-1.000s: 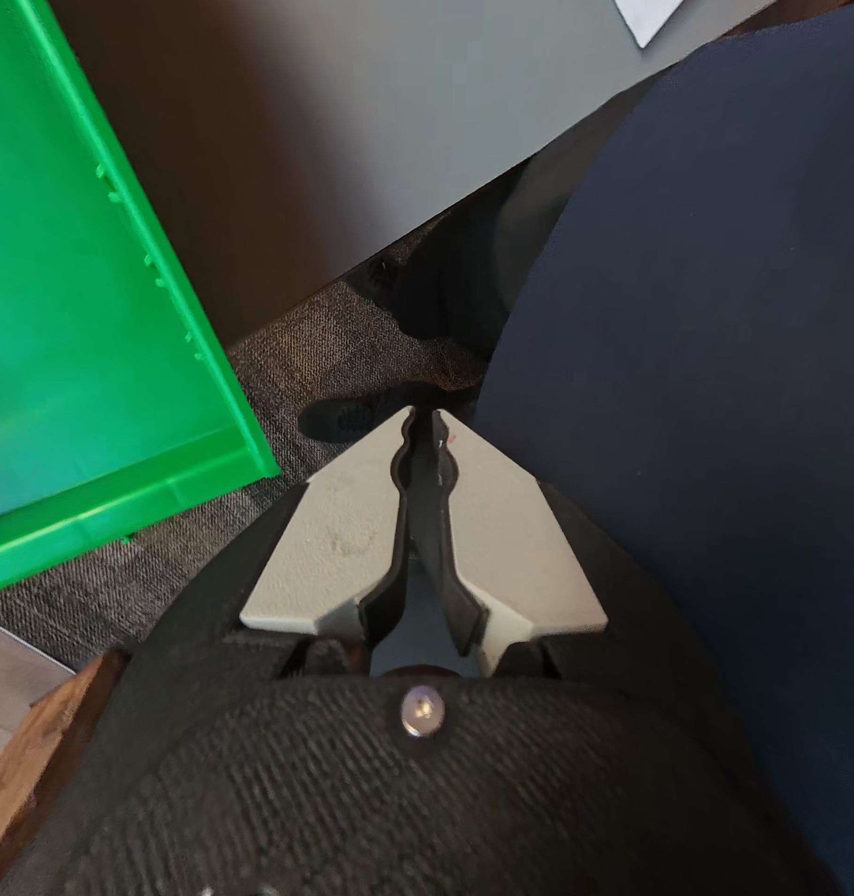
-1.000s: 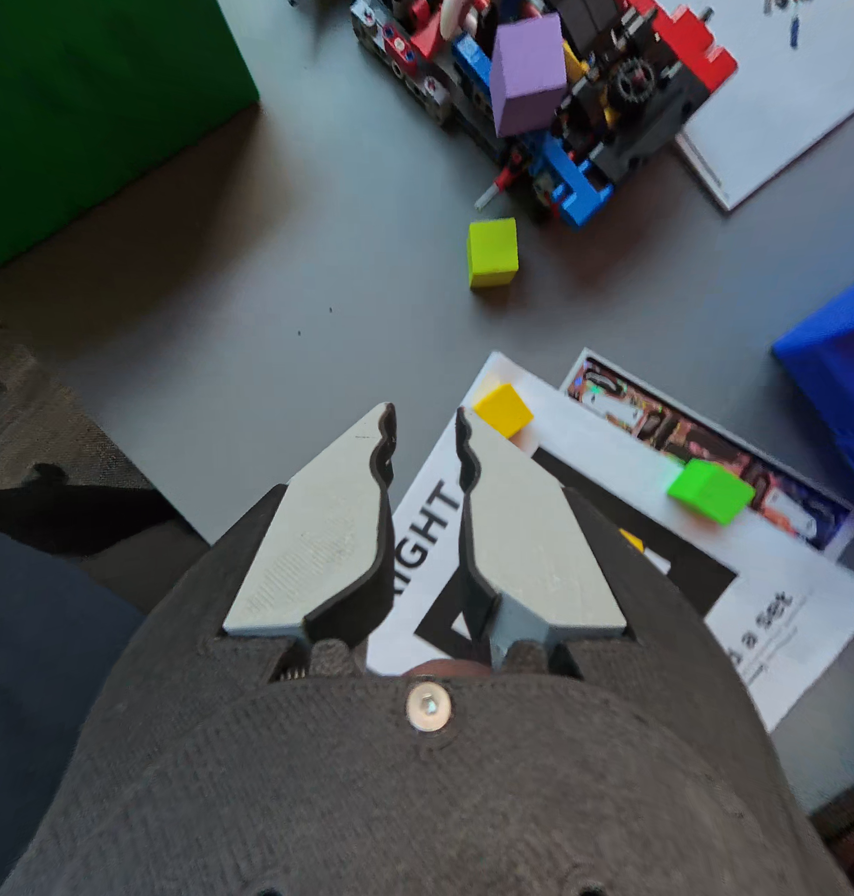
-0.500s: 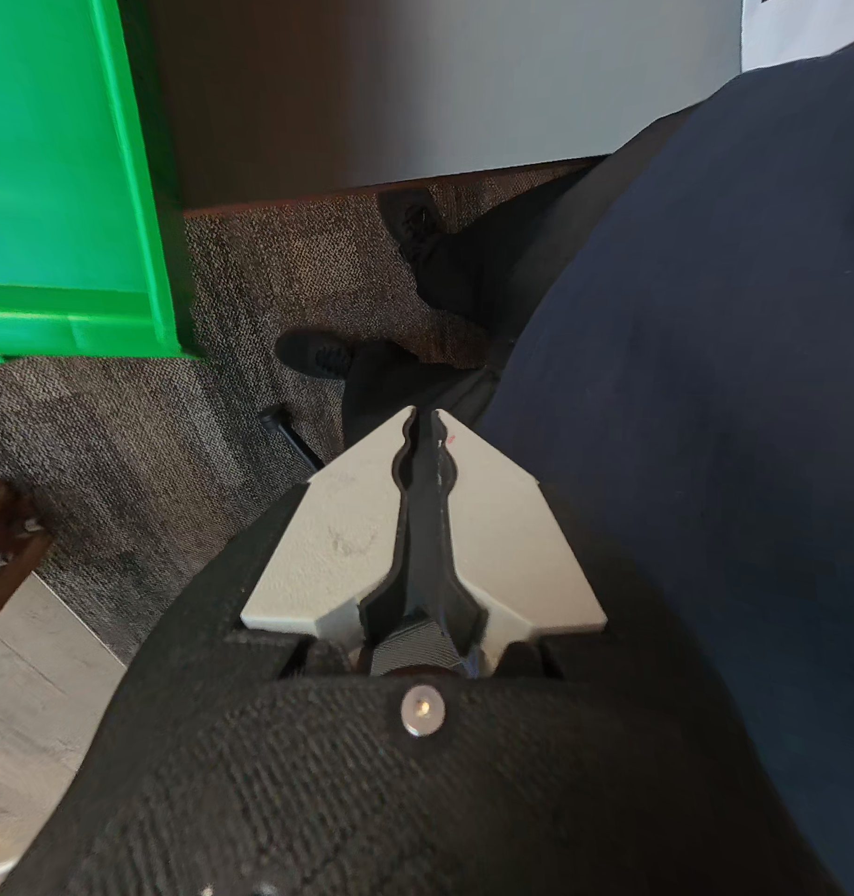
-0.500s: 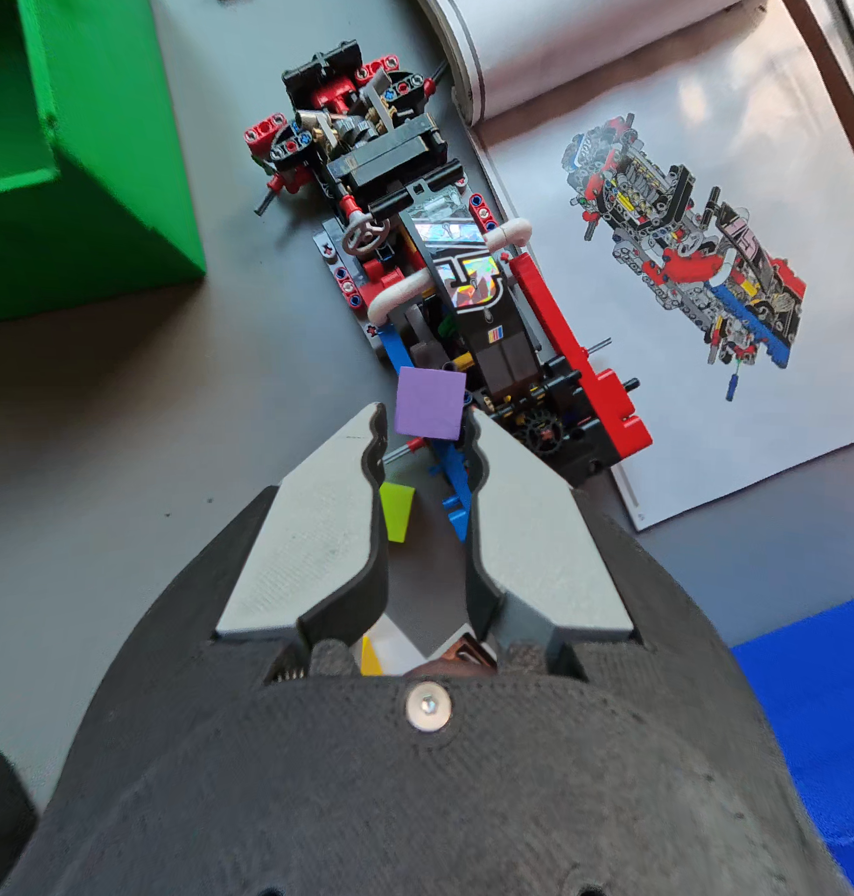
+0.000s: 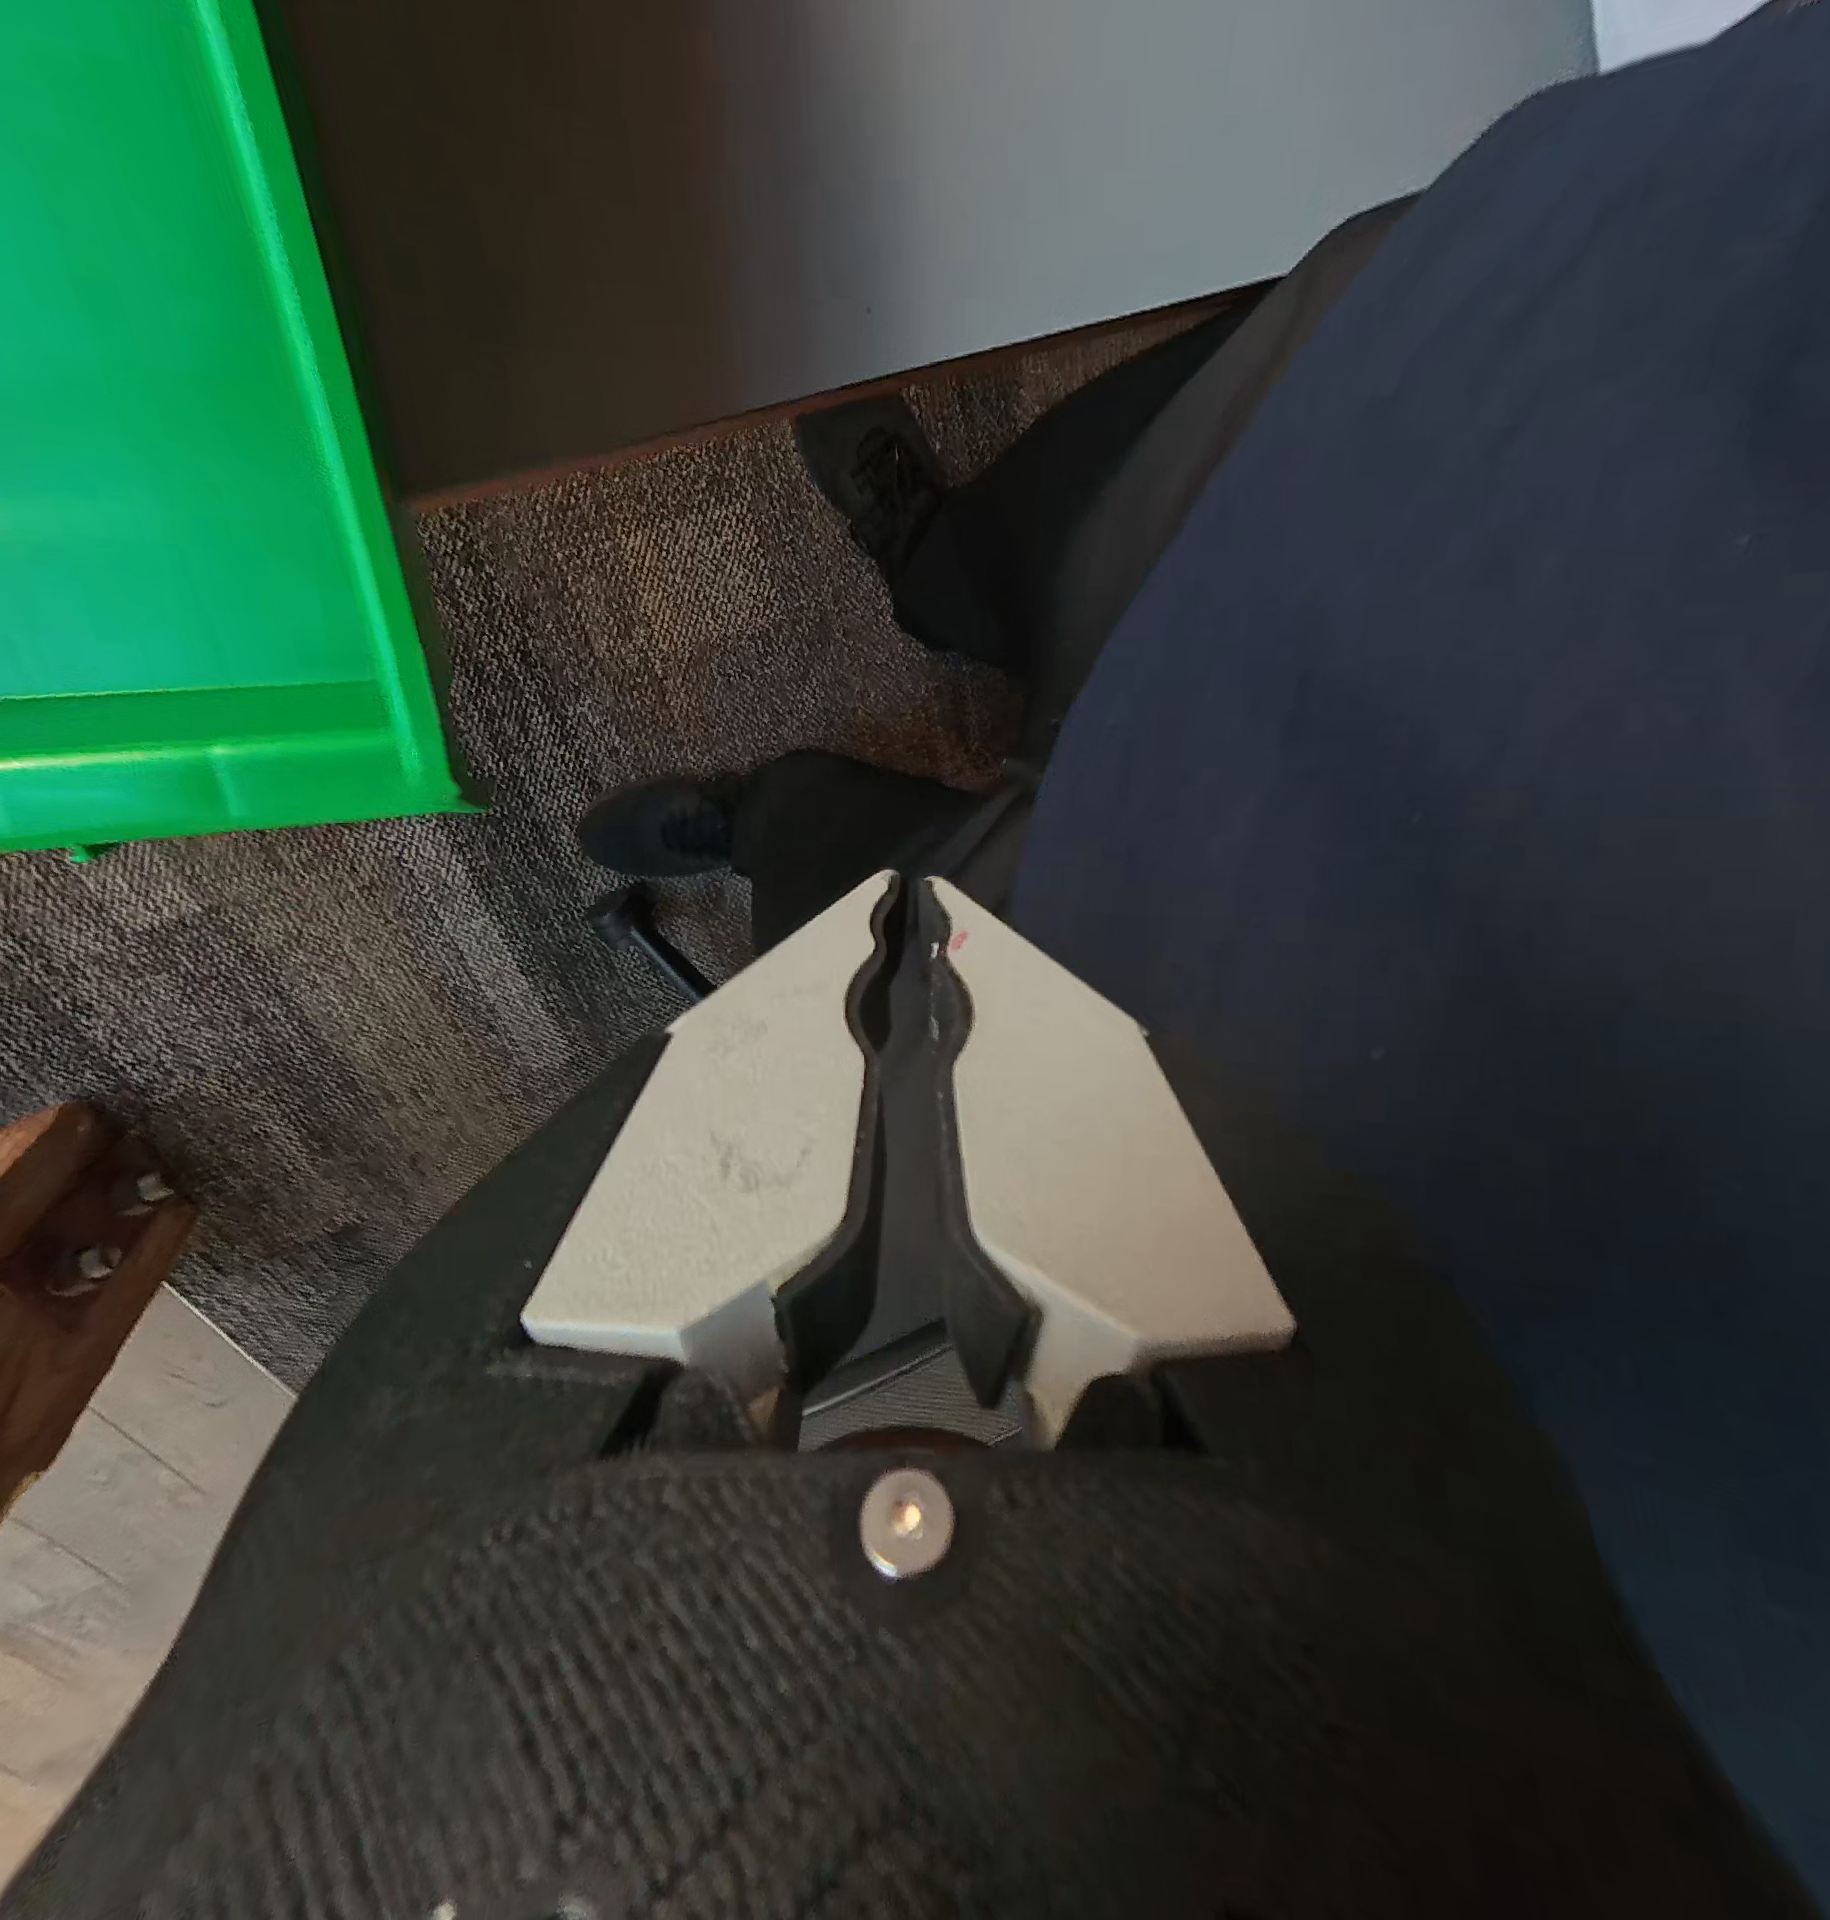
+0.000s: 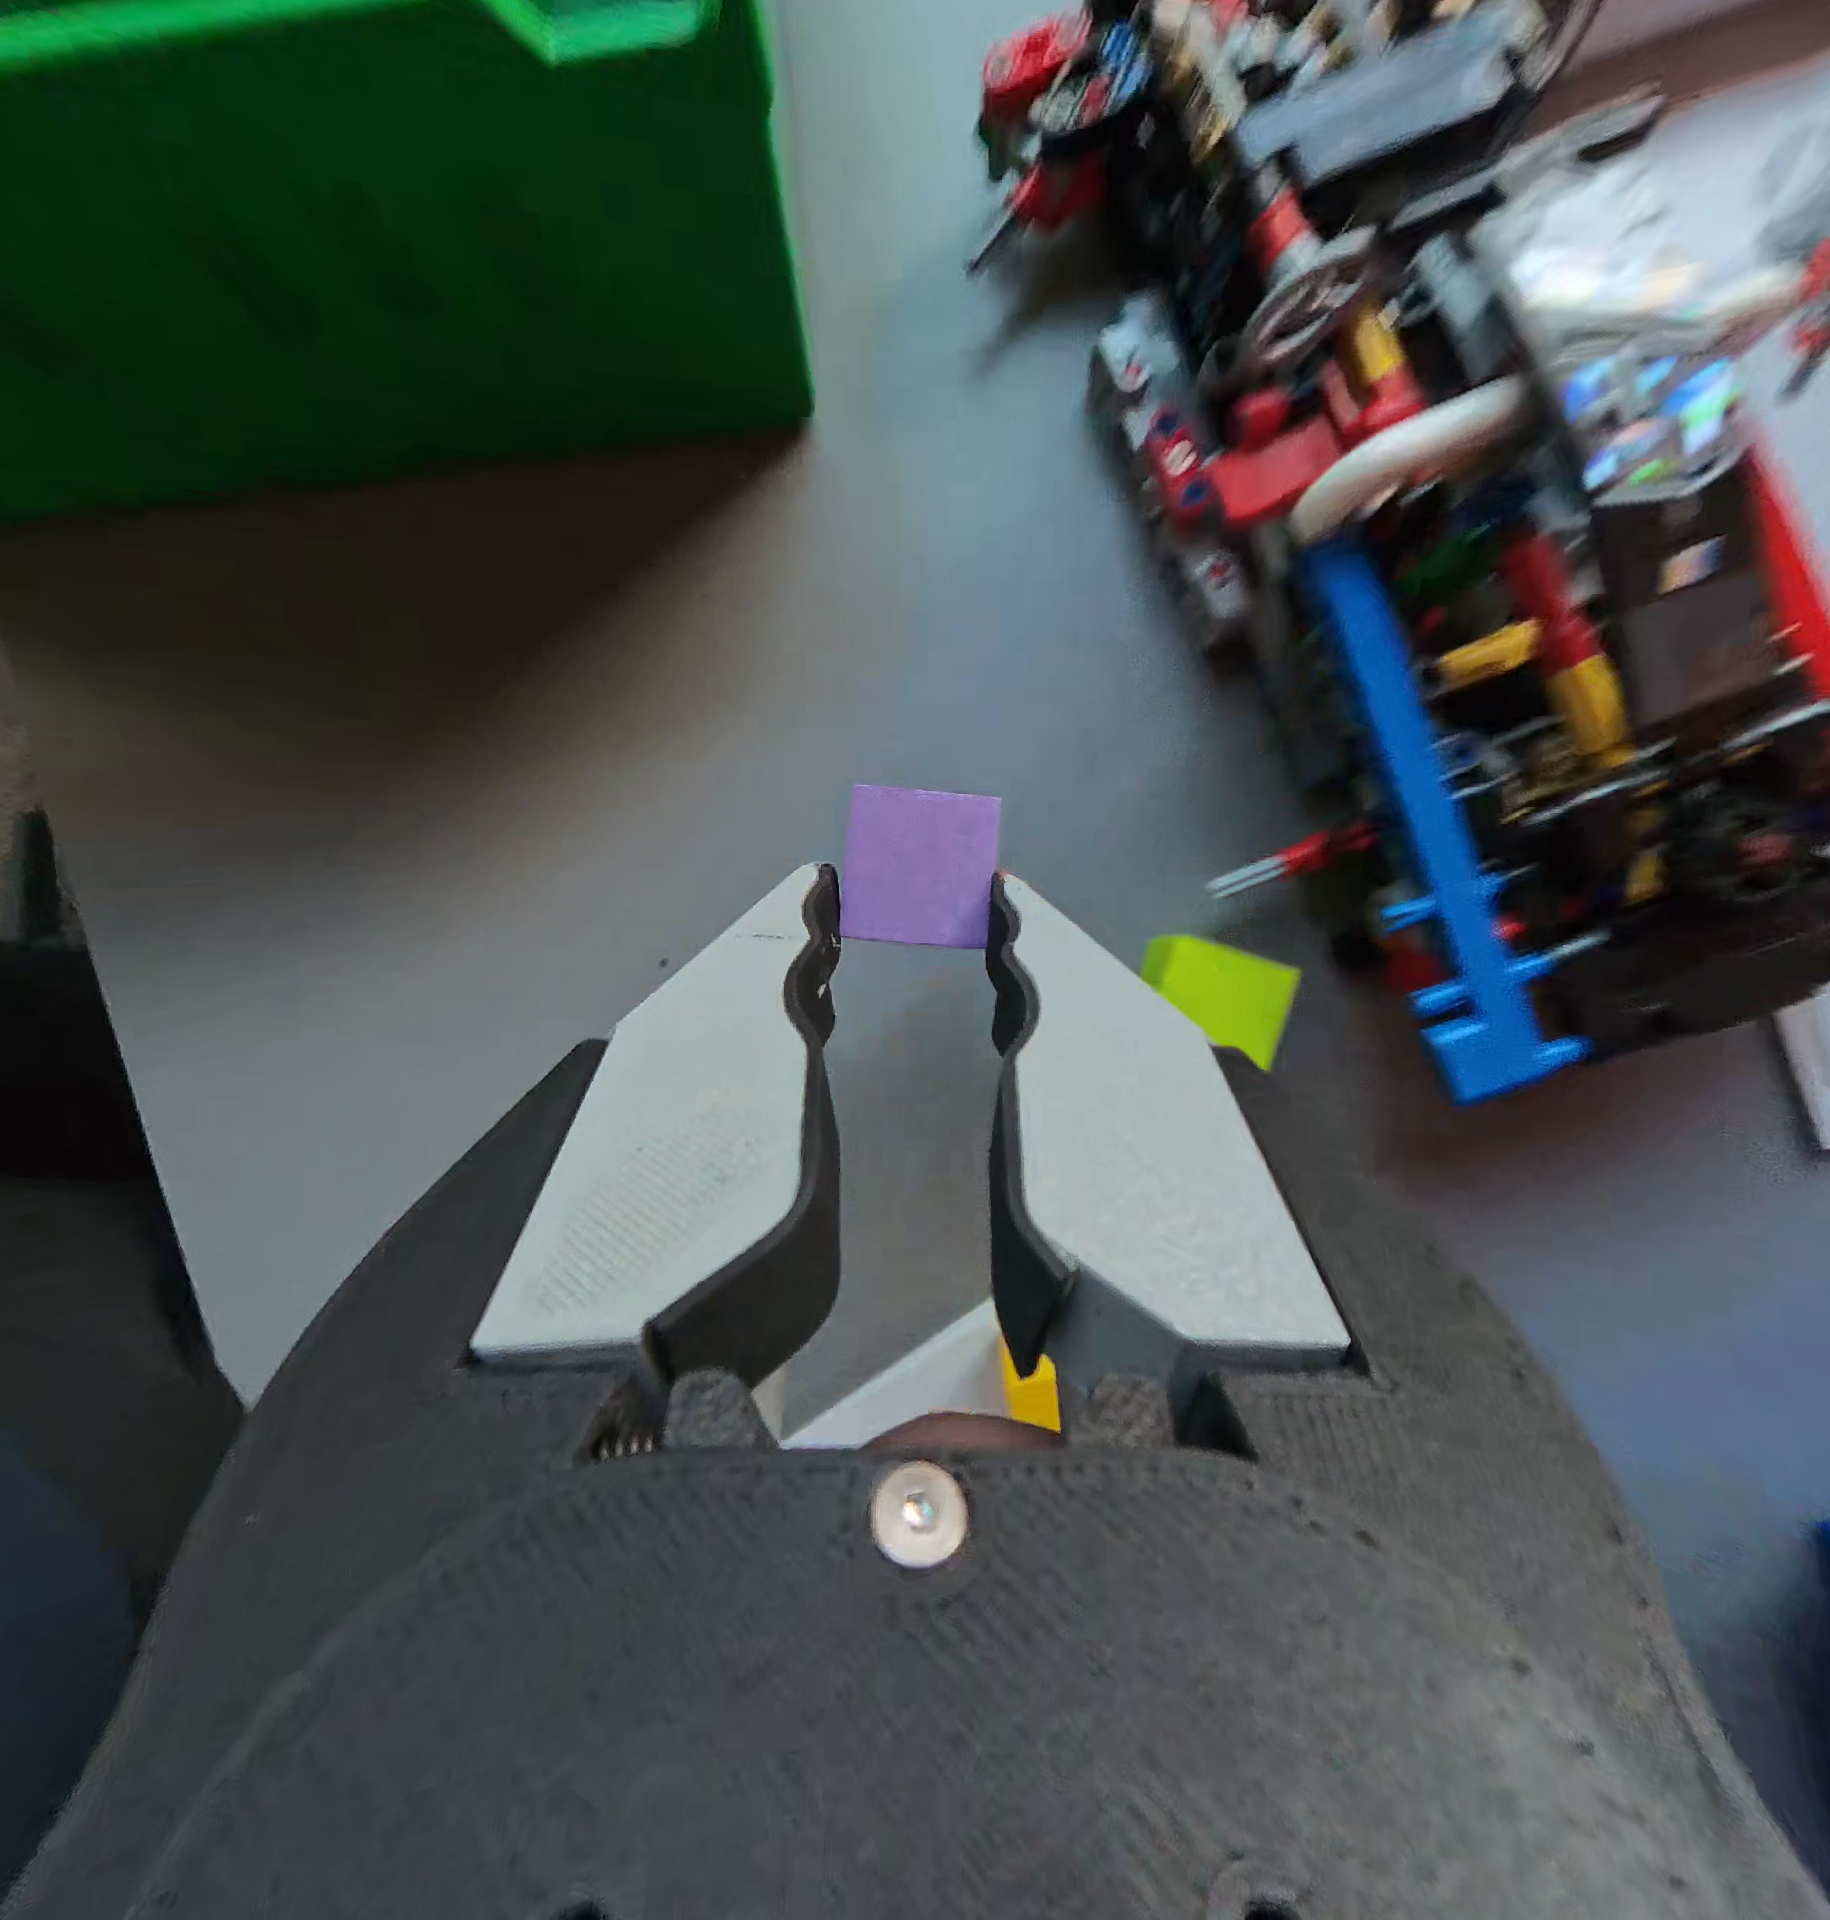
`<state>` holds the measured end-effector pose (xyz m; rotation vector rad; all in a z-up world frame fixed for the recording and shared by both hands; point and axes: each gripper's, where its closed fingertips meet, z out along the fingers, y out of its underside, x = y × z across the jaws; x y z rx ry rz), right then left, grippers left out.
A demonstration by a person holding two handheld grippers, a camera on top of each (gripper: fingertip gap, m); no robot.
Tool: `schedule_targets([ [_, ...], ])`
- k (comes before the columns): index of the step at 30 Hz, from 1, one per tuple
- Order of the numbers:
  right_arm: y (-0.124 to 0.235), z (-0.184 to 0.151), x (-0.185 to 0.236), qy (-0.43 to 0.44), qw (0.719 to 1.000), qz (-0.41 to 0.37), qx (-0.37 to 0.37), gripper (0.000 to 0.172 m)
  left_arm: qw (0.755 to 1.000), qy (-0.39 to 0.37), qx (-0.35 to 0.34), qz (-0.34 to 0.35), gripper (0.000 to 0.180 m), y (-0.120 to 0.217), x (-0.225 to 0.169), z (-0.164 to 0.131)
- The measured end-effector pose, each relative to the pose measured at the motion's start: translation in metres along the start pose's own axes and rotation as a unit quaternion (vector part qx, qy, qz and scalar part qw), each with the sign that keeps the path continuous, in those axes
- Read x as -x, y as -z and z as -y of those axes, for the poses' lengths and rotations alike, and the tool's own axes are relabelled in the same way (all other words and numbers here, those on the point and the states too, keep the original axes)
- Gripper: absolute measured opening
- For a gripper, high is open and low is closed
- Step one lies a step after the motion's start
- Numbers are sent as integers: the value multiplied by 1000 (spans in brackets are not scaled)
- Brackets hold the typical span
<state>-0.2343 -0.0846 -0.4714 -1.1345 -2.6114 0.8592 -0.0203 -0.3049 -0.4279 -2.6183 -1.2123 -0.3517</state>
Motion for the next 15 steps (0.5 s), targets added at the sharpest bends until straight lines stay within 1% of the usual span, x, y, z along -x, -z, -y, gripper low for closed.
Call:
schedule_targets([
  [6, -17, -42, 27, -34, 995, -38, 80, 27, 998, -50, -21, -14, 0, 9, 28, -8],
  [8, -16, -51, 31, -52, 992, -55, 100, 36, 997, -64, -29, -24, 0, 11, 37, -11],
  [10, -11, -54, 36, -73, 989, -71, 106, 42, 996, -79, -32, -33, 0, 10, 47, -16],
  [15, 15, -55, 53, -109, 983, -109, 100, 42, 992, -110, -45, -51, 0, 9, 65, -23],
])
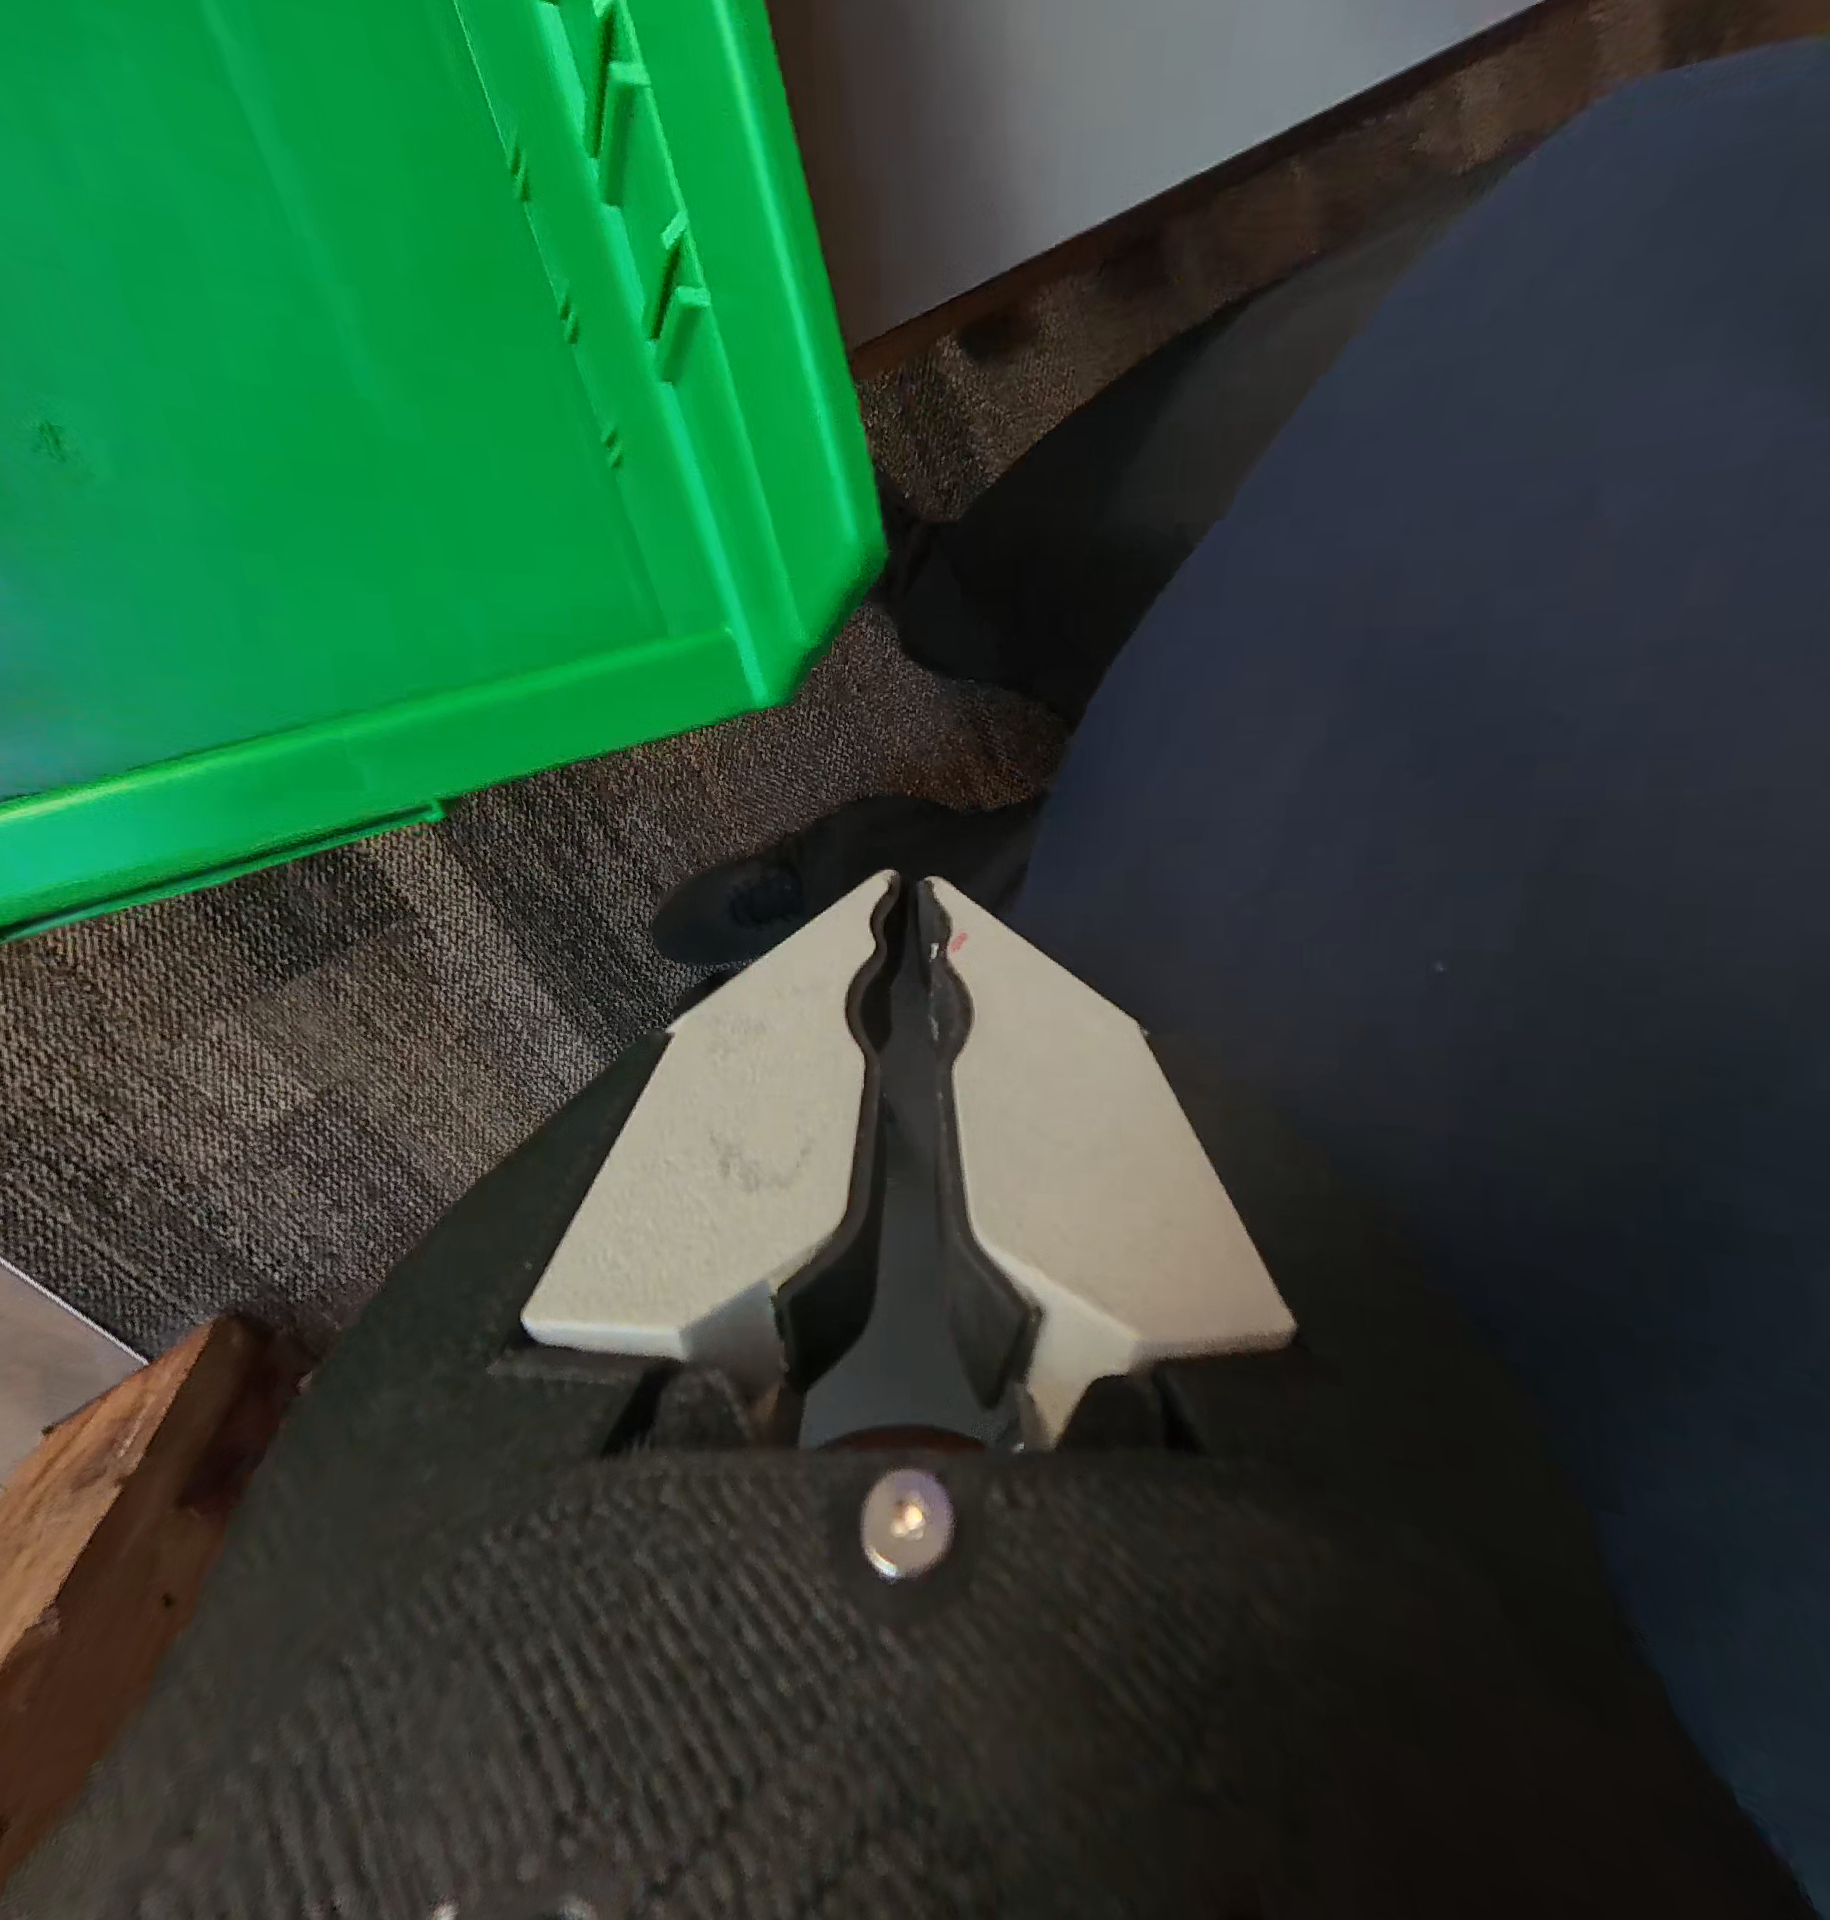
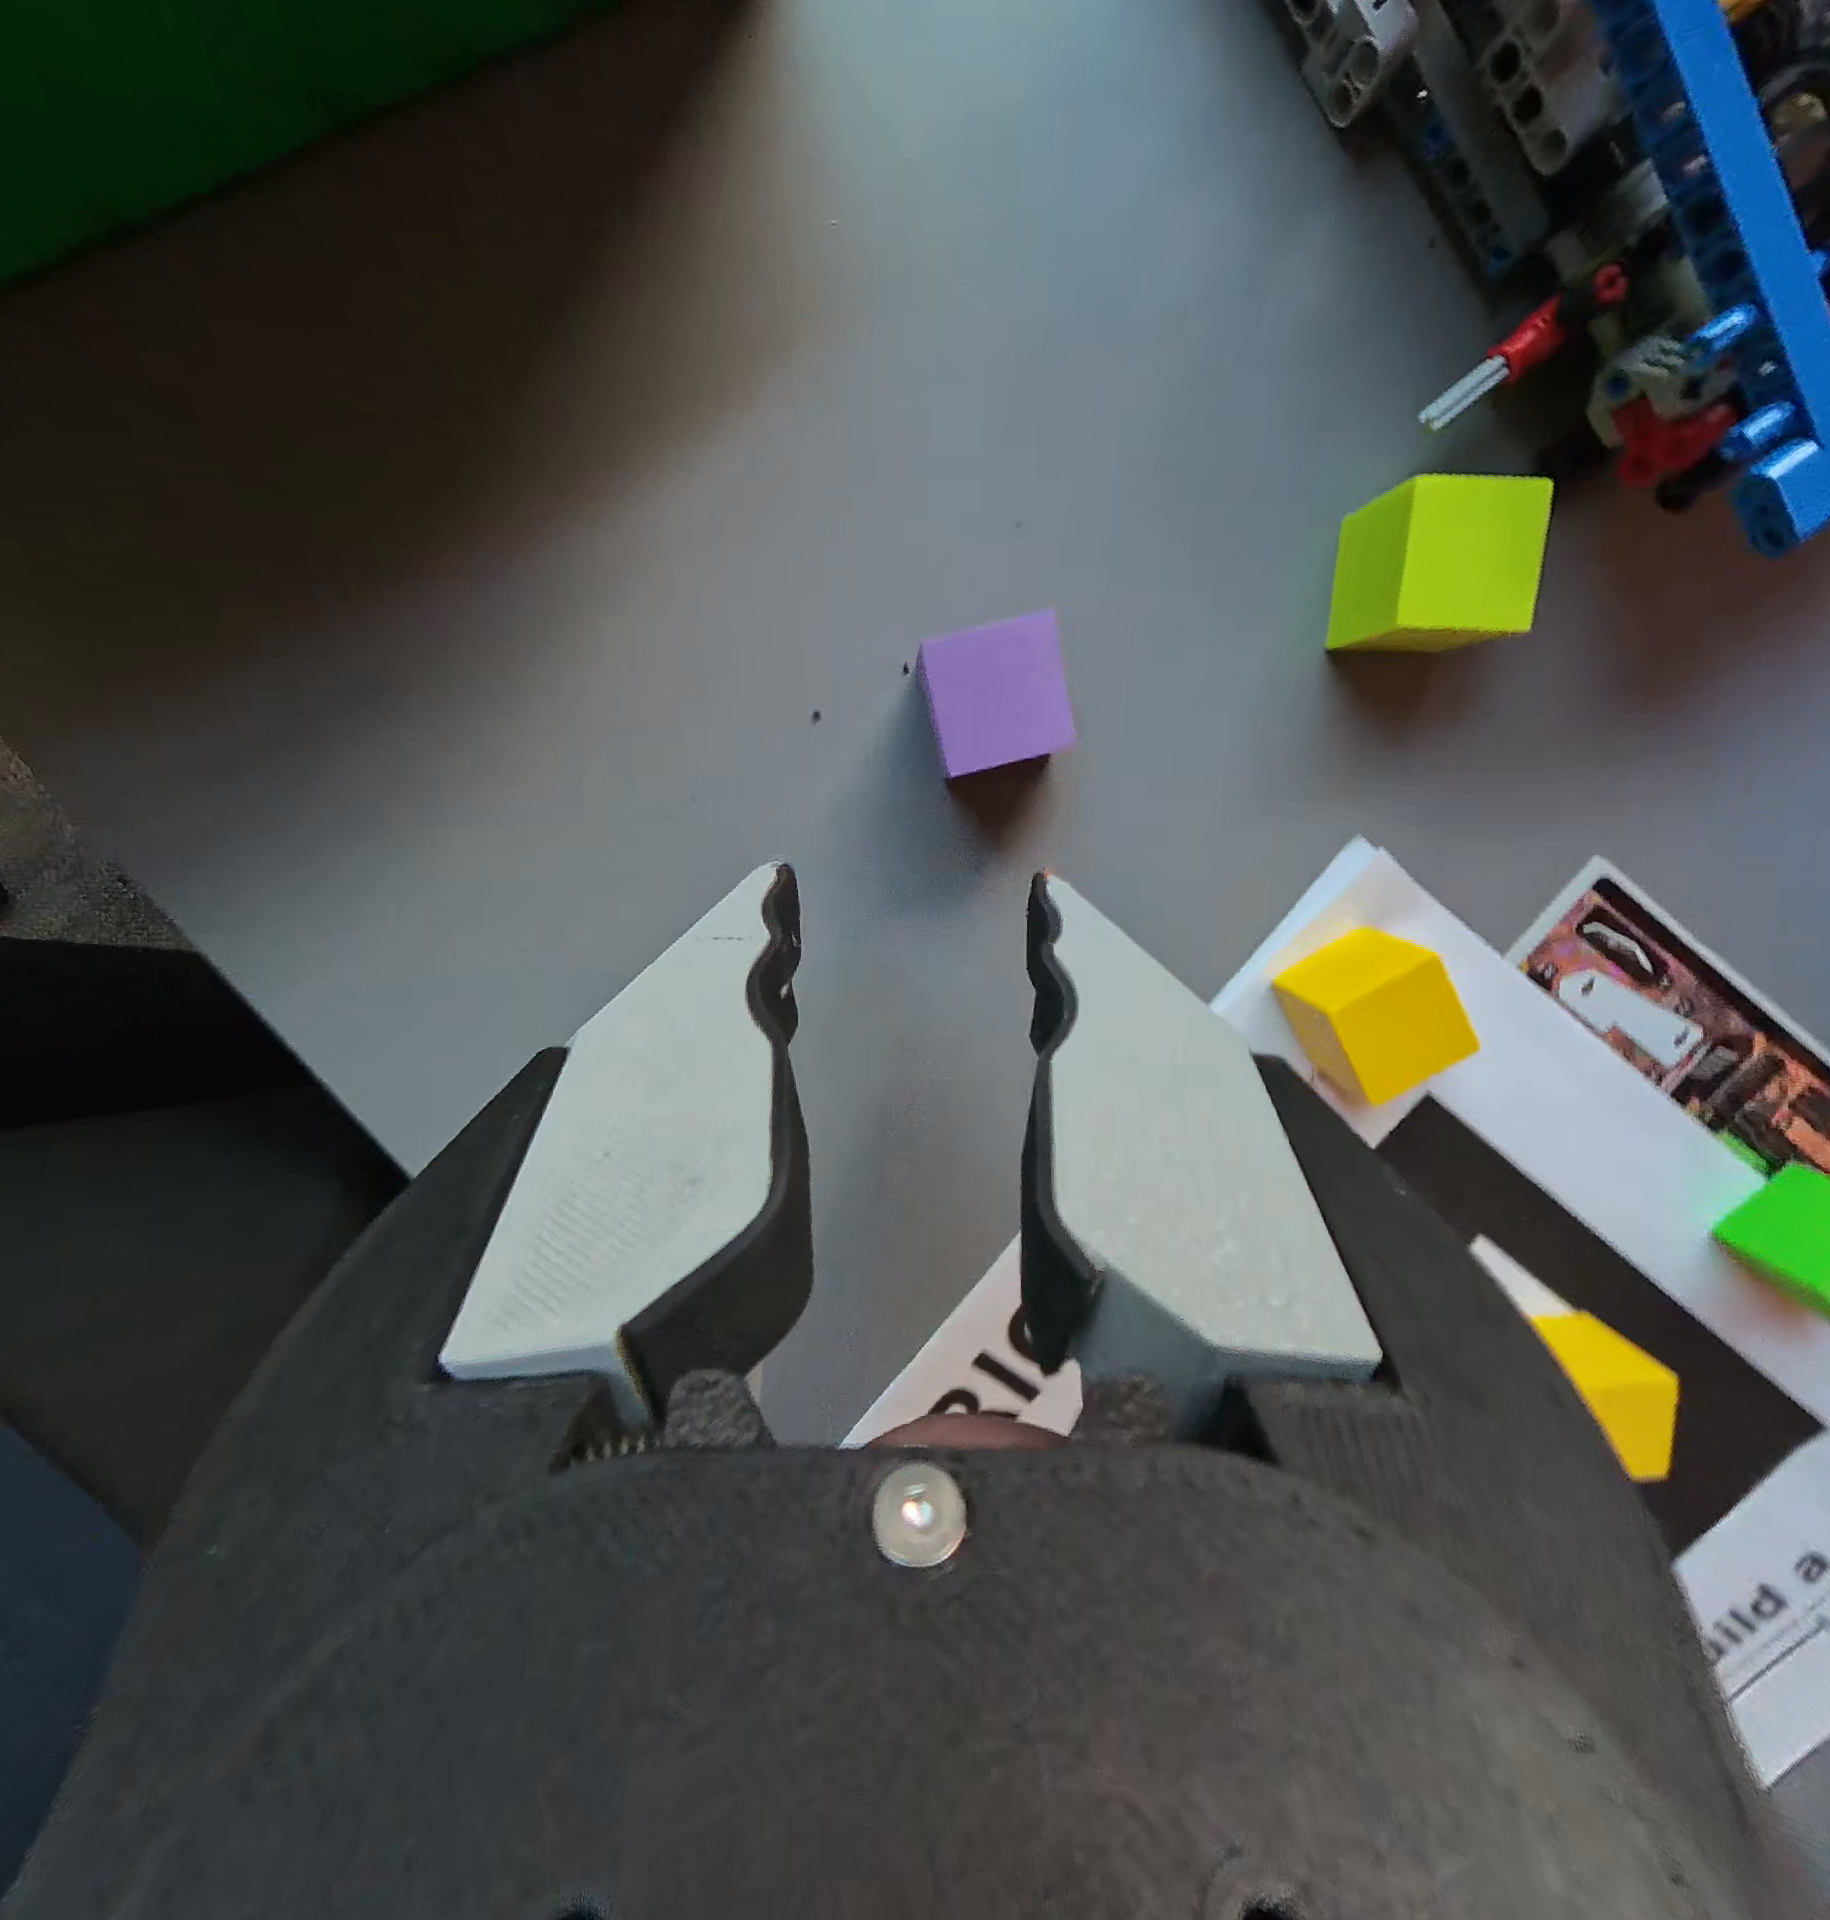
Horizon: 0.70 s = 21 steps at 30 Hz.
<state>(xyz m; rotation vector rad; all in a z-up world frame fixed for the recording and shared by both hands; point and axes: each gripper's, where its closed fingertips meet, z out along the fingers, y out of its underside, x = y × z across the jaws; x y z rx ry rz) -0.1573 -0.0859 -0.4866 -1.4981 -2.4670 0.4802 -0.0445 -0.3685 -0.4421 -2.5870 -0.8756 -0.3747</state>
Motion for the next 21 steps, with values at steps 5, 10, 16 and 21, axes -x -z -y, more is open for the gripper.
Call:
schedule_targets([
  [5, 18, -1, 8, -21, 1000, -5, -11, 40, 1000, -18, -12, -4, 0, 5, 9, -2],
  [10, 11, 14, -1, 6, 1000, -1, -11, 40, 1000, -8, -17, 13, 0, 9, 16, 1],
  [16, -17, 24, -14, 57, 998, 22, 16, 45, 997, 58, -34, 35, 0, 13, 16, 9],
  [21, -33, 21, -15, 95, 993, 59, 30, 25, 993, 109, -12, 31, 0, 1, 10, -6],
])
